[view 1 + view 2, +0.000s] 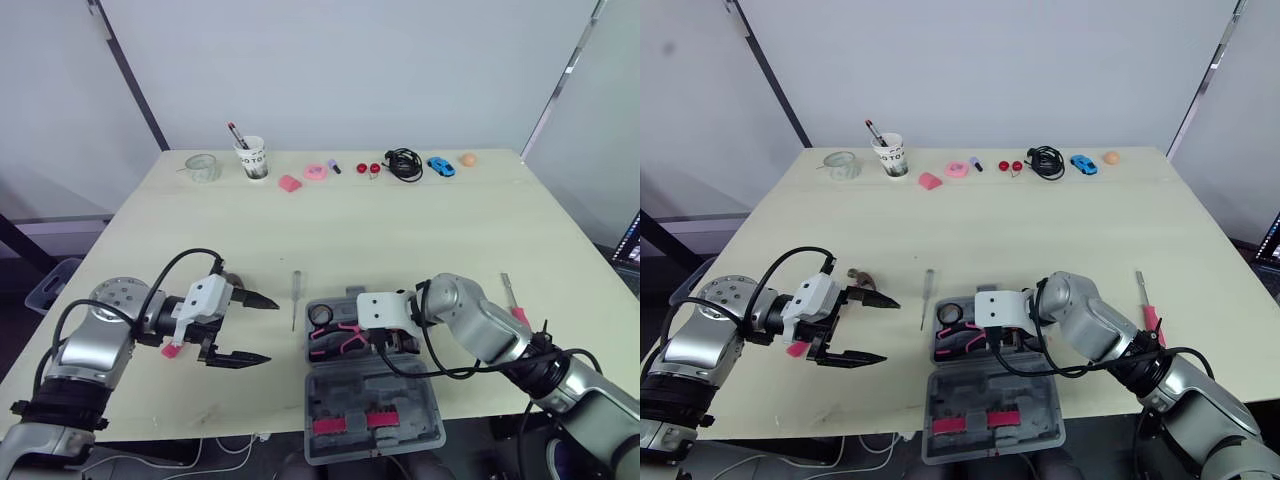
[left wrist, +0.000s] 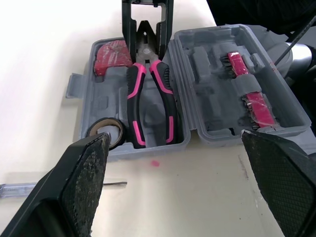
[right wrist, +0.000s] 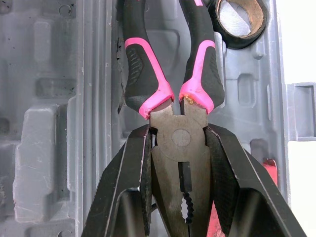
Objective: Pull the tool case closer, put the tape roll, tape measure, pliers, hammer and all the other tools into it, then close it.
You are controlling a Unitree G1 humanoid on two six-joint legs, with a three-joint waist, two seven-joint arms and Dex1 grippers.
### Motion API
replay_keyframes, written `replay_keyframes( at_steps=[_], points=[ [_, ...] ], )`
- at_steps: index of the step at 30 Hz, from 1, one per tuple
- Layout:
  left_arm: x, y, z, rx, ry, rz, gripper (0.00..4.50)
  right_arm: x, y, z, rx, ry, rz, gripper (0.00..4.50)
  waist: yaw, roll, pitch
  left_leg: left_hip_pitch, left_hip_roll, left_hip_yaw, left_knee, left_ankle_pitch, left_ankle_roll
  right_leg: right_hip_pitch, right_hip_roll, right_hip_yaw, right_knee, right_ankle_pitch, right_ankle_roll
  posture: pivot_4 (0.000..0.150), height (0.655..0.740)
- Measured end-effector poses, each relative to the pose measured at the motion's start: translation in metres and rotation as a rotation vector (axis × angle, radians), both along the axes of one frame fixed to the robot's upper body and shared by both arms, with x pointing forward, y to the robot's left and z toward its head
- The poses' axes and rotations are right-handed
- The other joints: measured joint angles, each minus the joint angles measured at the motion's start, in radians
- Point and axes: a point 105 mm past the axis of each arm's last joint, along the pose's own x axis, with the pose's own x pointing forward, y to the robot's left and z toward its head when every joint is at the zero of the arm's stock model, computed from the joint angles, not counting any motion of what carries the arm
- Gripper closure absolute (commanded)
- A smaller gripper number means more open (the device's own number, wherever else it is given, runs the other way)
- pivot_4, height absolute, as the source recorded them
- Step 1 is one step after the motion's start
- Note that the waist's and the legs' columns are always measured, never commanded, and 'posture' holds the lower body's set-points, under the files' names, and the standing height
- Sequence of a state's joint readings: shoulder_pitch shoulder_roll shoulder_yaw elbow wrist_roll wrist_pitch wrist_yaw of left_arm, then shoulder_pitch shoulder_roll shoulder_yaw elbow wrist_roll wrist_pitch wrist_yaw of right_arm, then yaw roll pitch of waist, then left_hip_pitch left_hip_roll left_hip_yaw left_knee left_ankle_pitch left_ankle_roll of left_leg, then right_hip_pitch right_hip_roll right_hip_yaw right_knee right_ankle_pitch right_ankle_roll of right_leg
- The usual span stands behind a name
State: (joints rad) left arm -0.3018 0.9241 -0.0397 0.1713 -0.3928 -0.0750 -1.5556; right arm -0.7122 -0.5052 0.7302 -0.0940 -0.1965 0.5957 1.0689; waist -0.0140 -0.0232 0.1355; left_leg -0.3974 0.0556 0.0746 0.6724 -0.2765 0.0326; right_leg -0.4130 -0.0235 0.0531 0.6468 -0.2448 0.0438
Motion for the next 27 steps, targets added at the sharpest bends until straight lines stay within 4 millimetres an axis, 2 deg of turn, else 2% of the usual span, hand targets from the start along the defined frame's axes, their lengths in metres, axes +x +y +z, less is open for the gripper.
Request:
replay_keyframes(
  at_steps=[4, 5, 8, 21, 22, 23, 24, 26, 27],
  points=[
    [0.000, 0.000, 0.000, 0.000, 0.001, -0.001, 0.02, 0.002, -0.001, -0.003, -0.001, -0.003, 0.002, 3.49, 0.000, 0.000, 0.000, 0.000, 0.000, 0.000, 0.000, 0.000, 0.000, 0.000, 0.000, 0.000, 0.000, 0.000, 0.000, 0.150, 0.7400],
    [0.000, 0.000, 0.000, 0.000, 0.001, -0.001, 0.00, 0.002, -0.001, -0.003, -0.001, -0.003, 0.003, 2.69, 0.000, 0.000, 0.000, 0.000, 0.000, 0.000, 0.000, 0.000, 0.000, 0.000, 0.000, 0.000, 0.000, 0.000, 0.000, 0.150, 0.7400],
    [0.000, 0.000, 0.000, 0.001, -0.004, -0.003, 0.00, 0.003, -0.004, -0.004, 0.000, -0.004, -0.009, 1.59, 0.001, 0.000, 0.000, 0.000, 0.000, 0.000, 0.000, 0.000, 0.000, 0.000, 0.000, 0.000, 0.000, 0.000, 0.000, 0.150, 0.7400],
    [0.001, 0.006, -0.006, 0.004, 0.001, 0.017, 0.00, 0.006, -0.009, 0.004, 0.070, 0.040, -0.058, 1.59, 0.001, 0.000, 0.000, 0.000, 0.000, 0.000, 0.000, 0.000, 0.000, 0.000, 0.000, 0.000, 0.000, 0.000, 0.000, 0.150, 0.7400],
    [0.001, 0.006, -0.007, 0.003, 0.002, 0.018, 0.00, 0.006, -0.009, 0.006, 0.085, 0.044, -0.062, 2.10, 0.001, 0.000, 0.000, 0.000, 0.000, 0.000, 0.000, 0.000, 0.000, 0.000, 0.000, 0.000, 0.000, 0.000, 0.000, 0.150, 0.7400],
    [0.002, 0.006, -0.007, -0.003, 0.003, 0.020, 0.00, 0.007, 0.006, 0.021, 0.249, 0.081, -0.079, 2.37, 0.001, 0.000, 0.000, 0.000, 0.000, 0.000, 0.000, 0.000, 0.000, 0.000, 0.000, 0.000, 0.000, 0.000, 0.000, 0.150, 0.7400],
    [0.003, 0.005, -0.007, -0.007, 0.001, 0.019, 0.00, 0.006, 0.011, 0.025, 0.303, 0.091, -0.080, 2.84, 0.001, -0.001, 0.000, 0.000, 0.000, 0.000, 0.000, 0.000, 0.000, 0.000, 0.000, 0.000, 0.000, 0.002, 0.003, 0.150, 0.7400],
    [0.003, 0.004, -0.008, -0.013, 0.002, 0.017, 0.00, 0.005, 0.016, 0.026, 0.414, 0.119, -0.094, 3.56, 0.003, -0.001, 0.000, 0.000, 0.000, 0.000, 0.000, 0.000, 0.000, 0.000, 0.000, 0.000, 0.000, 0.002, 0.003, 0.150, 0.7400],
    [0.003, 0.004, -0.008, -0.016, 0.002, 0.018, 0.00, 0.005, 0.016, 0.025, 0.433, 0.128, -0.102, 4.15, 0.003, -0.001, 0.000, 0.000, 0.000, 0.000, 0.000, 0.000, 0.000, 0.000, 0.000, 0.000, 0.000, 0.002, 0.003, 0.150, 0.7400]
  ],
)
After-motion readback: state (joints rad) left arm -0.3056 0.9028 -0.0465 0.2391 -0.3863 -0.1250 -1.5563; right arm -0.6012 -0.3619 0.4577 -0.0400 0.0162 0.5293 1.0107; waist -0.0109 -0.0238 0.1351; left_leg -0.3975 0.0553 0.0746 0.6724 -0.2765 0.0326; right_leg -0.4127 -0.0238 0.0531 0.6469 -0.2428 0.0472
